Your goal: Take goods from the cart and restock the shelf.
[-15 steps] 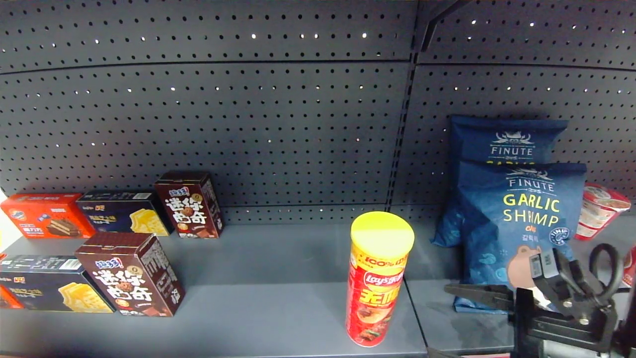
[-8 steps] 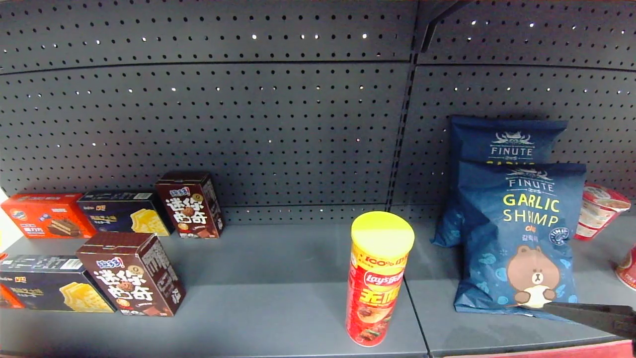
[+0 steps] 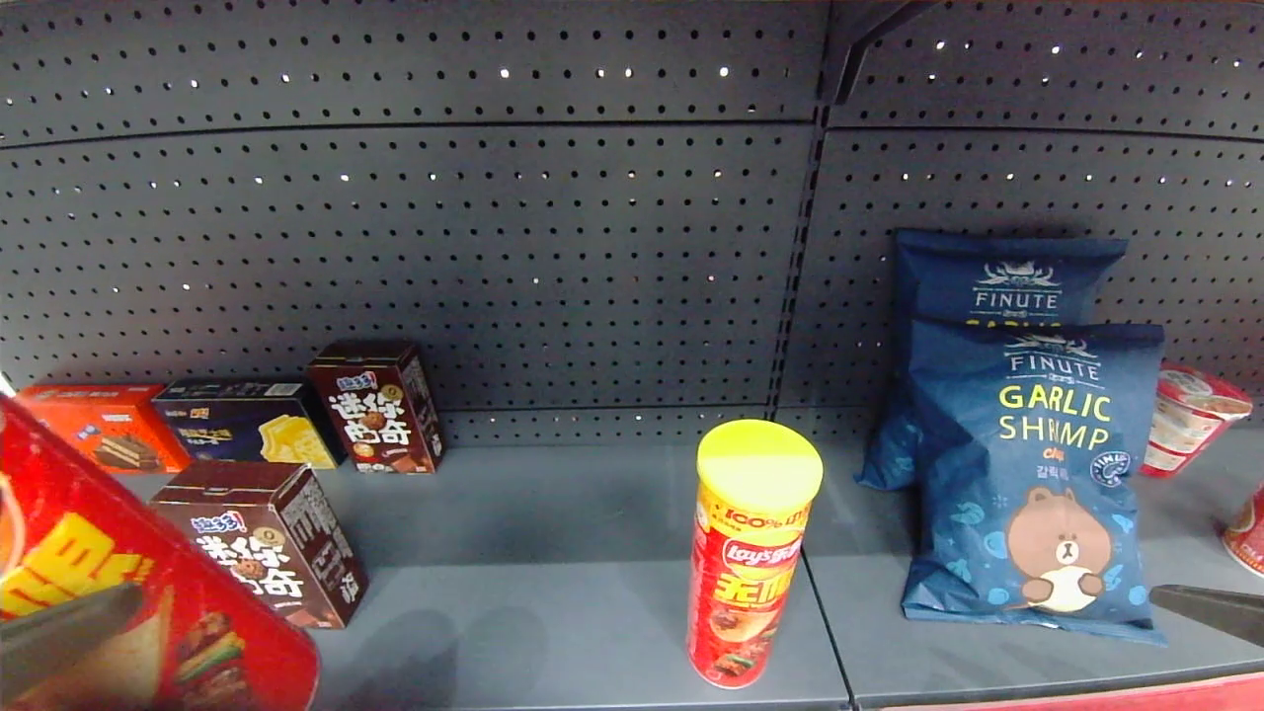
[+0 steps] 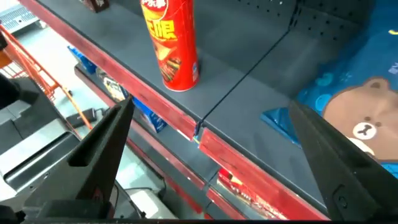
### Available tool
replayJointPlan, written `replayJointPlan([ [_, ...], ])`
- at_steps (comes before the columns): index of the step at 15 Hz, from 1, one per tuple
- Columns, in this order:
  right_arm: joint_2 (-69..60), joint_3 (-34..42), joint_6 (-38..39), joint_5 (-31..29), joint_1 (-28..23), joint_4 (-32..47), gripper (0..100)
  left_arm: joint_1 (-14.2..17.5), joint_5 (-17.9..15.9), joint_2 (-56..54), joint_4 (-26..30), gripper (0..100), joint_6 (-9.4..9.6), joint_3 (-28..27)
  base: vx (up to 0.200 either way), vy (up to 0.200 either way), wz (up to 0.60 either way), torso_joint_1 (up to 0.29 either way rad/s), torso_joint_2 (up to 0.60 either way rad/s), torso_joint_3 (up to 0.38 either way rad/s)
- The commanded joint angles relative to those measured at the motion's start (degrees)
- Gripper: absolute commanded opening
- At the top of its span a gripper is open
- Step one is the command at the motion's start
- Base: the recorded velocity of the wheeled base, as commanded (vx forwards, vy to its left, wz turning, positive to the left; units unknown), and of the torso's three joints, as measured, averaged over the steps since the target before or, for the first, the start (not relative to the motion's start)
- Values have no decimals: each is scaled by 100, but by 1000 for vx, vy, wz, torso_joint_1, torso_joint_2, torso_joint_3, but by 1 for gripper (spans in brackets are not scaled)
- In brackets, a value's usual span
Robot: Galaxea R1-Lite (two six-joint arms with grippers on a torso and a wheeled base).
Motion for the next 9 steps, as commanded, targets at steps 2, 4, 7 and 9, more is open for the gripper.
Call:
replayJointPlan([
  [2, 51, 34, 105, -29, -41, 12, 100, -398, 54, 1086, -517, 0, 30, 8, 0, 0, 0, 0, 0, 0],
  [4, 94, -10, 395, -2, -5, 38, 100, -425, 63, 1473, -939, 0, 30, -1, 0, 0, 0, 0, 0, 0],
  [7, 59, -27, 413, -37, -58, 91, 100, -434, 81, 1763, -930, 0, 48, -115, 0, 0, 0, 0, 0, 0],
  [9, 112, 34, 404, -37, -58, 100, 100, -504, 151, 2088, -1000, 0, 294, -133, 0, 0, 0, 0, 0, 0],
])
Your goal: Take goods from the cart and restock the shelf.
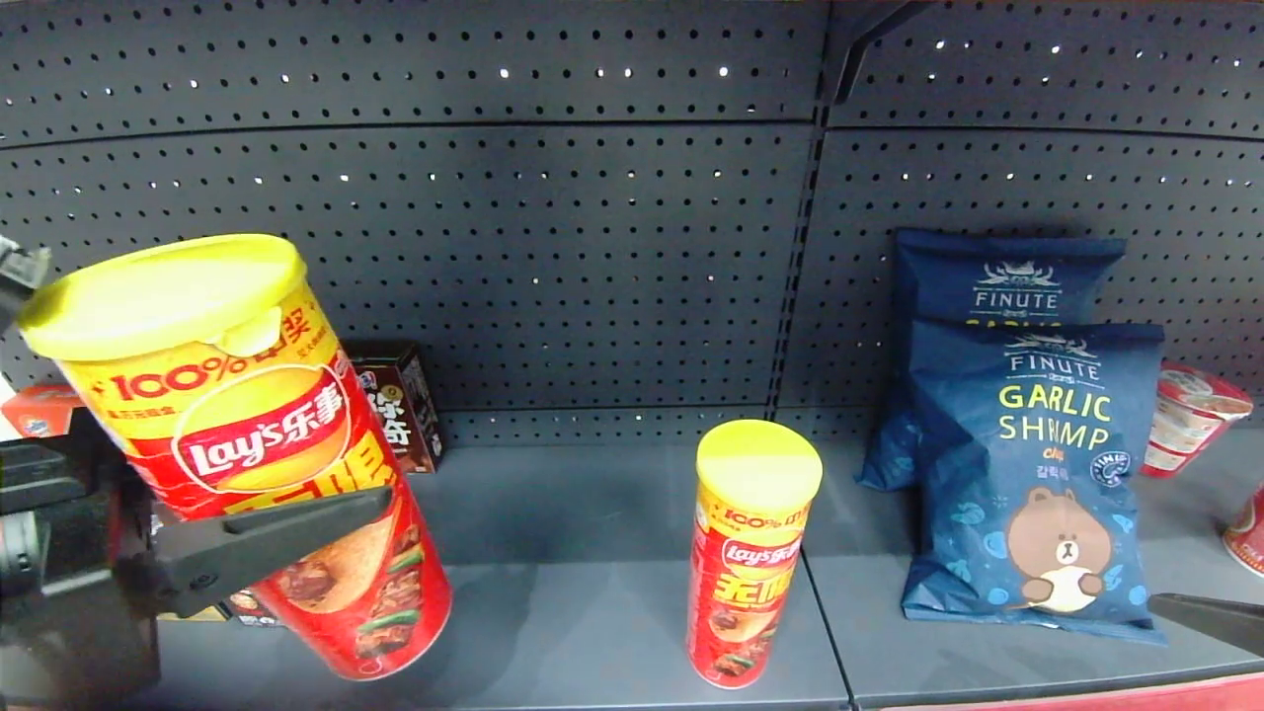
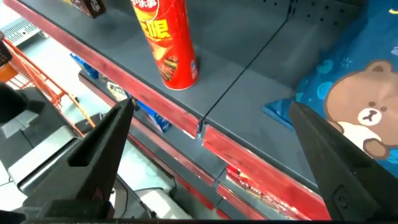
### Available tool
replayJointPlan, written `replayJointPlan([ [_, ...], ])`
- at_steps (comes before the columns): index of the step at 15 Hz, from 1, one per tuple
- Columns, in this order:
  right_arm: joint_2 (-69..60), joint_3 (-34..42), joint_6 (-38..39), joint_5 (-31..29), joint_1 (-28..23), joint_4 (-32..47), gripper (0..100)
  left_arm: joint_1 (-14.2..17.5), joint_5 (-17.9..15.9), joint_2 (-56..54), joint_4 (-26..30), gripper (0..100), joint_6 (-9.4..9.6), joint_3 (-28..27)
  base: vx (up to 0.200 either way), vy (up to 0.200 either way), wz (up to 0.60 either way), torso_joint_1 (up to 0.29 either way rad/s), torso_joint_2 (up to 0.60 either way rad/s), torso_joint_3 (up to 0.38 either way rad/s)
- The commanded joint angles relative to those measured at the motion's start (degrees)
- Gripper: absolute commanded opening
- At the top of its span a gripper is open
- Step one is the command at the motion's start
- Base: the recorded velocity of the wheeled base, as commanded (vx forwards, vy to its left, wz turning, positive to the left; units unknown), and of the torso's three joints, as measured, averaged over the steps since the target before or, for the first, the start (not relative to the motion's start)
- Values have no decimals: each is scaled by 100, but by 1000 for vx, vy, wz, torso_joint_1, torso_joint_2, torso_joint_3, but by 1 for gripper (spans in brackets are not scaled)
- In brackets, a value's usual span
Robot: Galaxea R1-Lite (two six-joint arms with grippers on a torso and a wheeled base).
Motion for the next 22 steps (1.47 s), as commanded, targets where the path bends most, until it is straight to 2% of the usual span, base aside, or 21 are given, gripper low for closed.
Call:
replayJointPlan([
  [1, 144, 36, -3, 2, -1, -10, 100, -261, 160, 551, -61, 0, 195, -136, 0, 0, 0, 0, 0, 0],
  [3, 161, 88, -12, 10, -1, -28, 100, -340, 335, 911, -44, 0, 160, -409, 0, 0, 0, 0, 0, 0],
  [5, 161, 132, -21, 28, 17, -45, 100, -358, 309, 1245, -79, 0, 143, -637, 0, 0, 0, 0, 0, 0],
  [8, 117, 123, -12, 10, -1, -45, 100, -411, 212, 1843, -158, 0, 20, -1033, 0, 0, 0, 0, 0, 0],
  [10, 117, 132, -12, 10, 8, -45, 100, -367, 19, 2423, -483, 0, -262, -1419, 0, 0, 0, 0, 0, 0],
  [12, 117, 159, -3, 10, 8, -36, 100, -376, 1, 2687, -870, 0, -367, -1577, 0, 0, 0, 0, 0, 0],
  [13, 73, 264, -3, 37, 17, -45, 100, -393, -34, 2907, -1292, 0, -429, -1613, 0, 0, 0, 0, 0, 0],
  [14, 64, 273, -3, 37, 17, -45, 100, -384, -51, 2924, -1318, 0, -429, -1613, 0, 0, 0, 0, 0, 0],
  [15, 38, 387, 6, 54, 34, -54, 100, -340, -579, 2994, -1362, 0, -429, -1542, 0, 0, 0, 0, 0, 0],
  [16, 21, 396, 6, 54, 34, -54, 100, -279, -711, 3126, -1362, 0, -411, -1586, 0, 0, 0, 0, 0, 0],
  [19, 21, 387, 6, 46, 8, -54, 100, -244, -798, 3627, -1494, 0, -385, -1920, 0, 0, 0, 0, 0, 0],
  [21, 21, 378, 6, 37, 17, -45, 100, -200, -1045, 3944, -1722, 0, -227, -2052, 0, 0, 0, 0, 0, 0],
  [22, 21, 370, 6, 37, 17, -36, 100, -121, -1168, 4155, -1898, 0, -86, -2096, 0, 0, 0, 0, 0, 0],
])
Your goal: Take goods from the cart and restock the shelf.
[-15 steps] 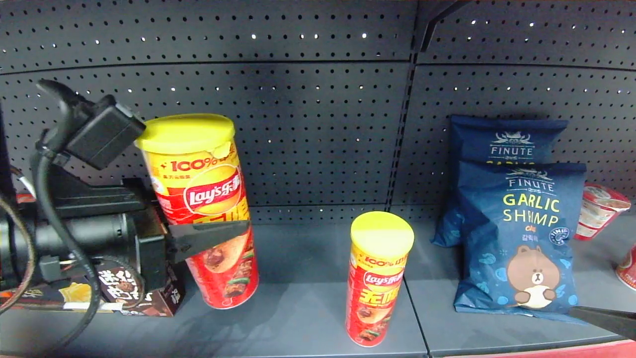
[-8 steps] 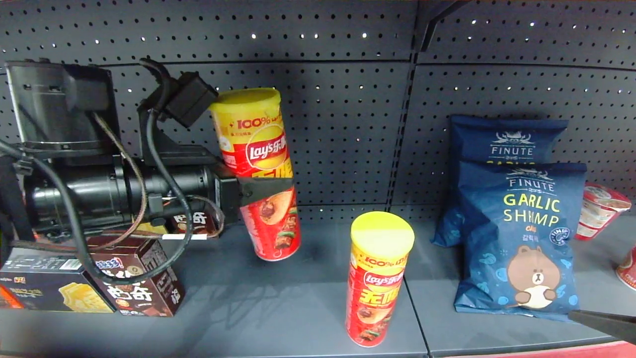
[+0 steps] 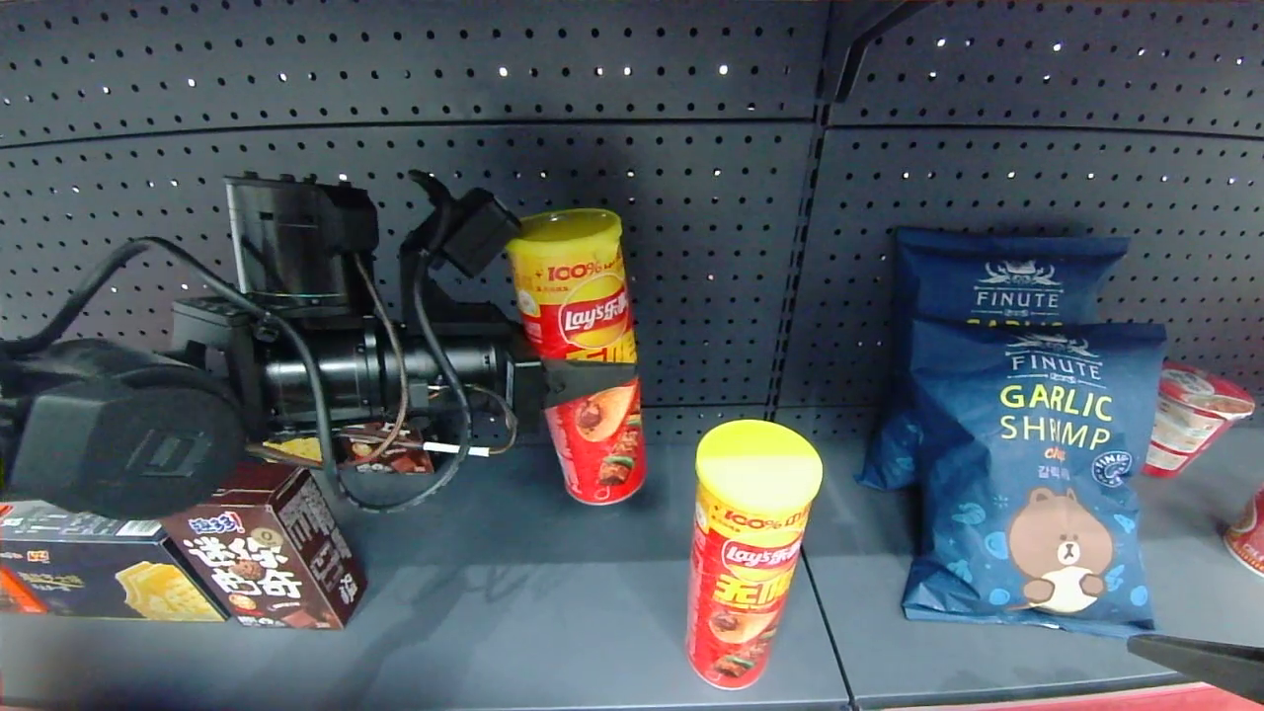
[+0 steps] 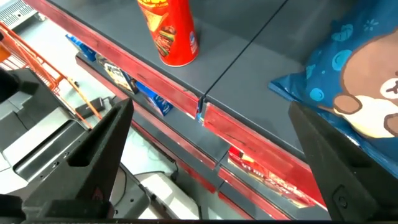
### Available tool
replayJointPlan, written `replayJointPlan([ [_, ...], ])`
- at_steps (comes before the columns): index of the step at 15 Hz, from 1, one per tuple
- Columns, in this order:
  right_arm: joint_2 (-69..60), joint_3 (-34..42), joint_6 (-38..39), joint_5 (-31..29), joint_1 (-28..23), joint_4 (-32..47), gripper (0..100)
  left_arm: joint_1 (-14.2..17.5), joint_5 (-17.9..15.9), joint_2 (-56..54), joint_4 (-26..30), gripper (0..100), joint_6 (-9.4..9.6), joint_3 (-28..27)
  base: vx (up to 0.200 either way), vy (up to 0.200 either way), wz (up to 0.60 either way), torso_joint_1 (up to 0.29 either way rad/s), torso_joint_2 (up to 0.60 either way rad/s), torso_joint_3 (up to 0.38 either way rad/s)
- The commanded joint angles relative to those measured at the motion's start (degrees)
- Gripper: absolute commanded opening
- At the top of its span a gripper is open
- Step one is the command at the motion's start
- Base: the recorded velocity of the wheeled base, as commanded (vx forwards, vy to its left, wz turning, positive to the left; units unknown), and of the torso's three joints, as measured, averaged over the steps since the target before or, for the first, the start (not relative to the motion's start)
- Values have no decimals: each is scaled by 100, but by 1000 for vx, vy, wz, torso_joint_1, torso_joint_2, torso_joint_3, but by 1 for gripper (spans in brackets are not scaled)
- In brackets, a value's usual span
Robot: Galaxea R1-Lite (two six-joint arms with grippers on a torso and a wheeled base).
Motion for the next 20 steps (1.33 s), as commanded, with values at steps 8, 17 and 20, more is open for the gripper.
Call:
replayJointPlan([
  [8, 80, -50, -7, 8, 18, 3, 100, 83, -135, 1384, -203, 0, 182, -802, 0, 0, 0, 0, 0, 0],
  [17, 80, -67, -7, 8, 27, 3, 100, -5, -196, 1876, -255, 0, 367, -1074, 0, 0, 0, 0, 0, 0],
  [20, 89, -76, -7, 17, 27, 11, 100, 4, -196, 1982, -352, 0, 367, -1092, 0, 0, 0, 0, 0, 0],
])
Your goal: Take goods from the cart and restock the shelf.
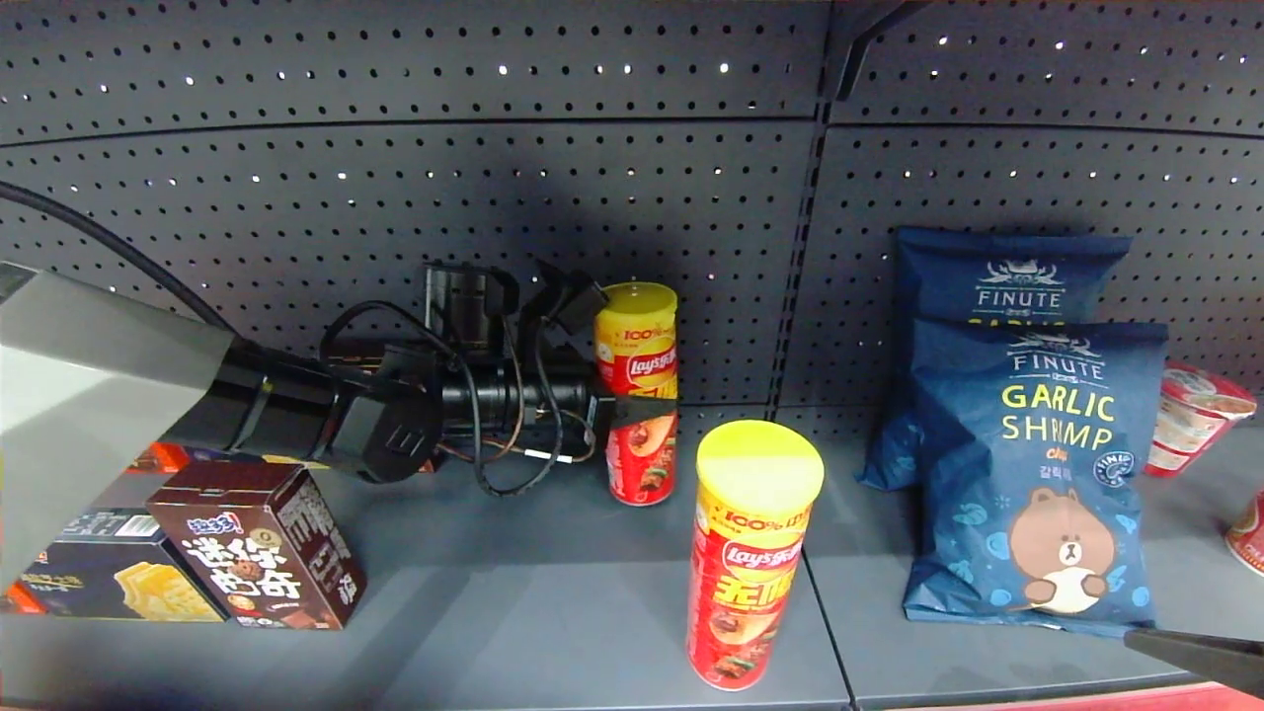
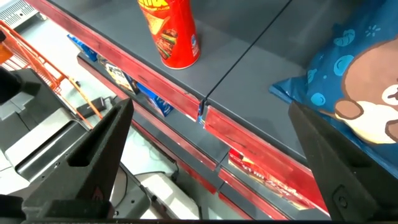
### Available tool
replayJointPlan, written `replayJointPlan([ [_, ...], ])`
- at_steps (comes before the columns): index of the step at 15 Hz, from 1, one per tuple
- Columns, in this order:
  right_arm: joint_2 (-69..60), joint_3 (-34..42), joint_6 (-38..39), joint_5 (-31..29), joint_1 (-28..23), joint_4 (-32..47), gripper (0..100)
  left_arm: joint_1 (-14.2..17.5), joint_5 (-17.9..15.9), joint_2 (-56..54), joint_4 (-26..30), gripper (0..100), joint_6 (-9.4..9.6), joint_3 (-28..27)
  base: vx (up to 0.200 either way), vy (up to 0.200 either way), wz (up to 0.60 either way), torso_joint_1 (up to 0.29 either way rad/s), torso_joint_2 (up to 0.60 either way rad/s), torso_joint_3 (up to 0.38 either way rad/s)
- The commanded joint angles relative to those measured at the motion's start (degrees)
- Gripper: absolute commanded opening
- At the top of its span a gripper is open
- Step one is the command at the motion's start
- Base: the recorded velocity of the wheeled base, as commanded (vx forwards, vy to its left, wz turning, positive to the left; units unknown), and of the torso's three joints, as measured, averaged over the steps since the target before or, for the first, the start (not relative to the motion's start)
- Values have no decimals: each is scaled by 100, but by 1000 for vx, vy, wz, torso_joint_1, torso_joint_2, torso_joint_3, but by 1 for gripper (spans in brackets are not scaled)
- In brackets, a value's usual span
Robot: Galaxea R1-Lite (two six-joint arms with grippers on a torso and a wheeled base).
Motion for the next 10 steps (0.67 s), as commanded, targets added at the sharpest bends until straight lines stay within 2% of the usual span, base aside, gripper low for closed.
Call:
replayJointPlan([
  [1, 19, 9, 0, 2, -5, 3, 100, 7, 1, 87, -5, 0, 2, -14, 0, 0, 0, 0, 0, 0],
  [10, 72, -8, 0, 2, 4, 3, 100, 7, 1, 263, -14, 0, 11, -32, 0, 0, 0, 0, 0, 0],
])
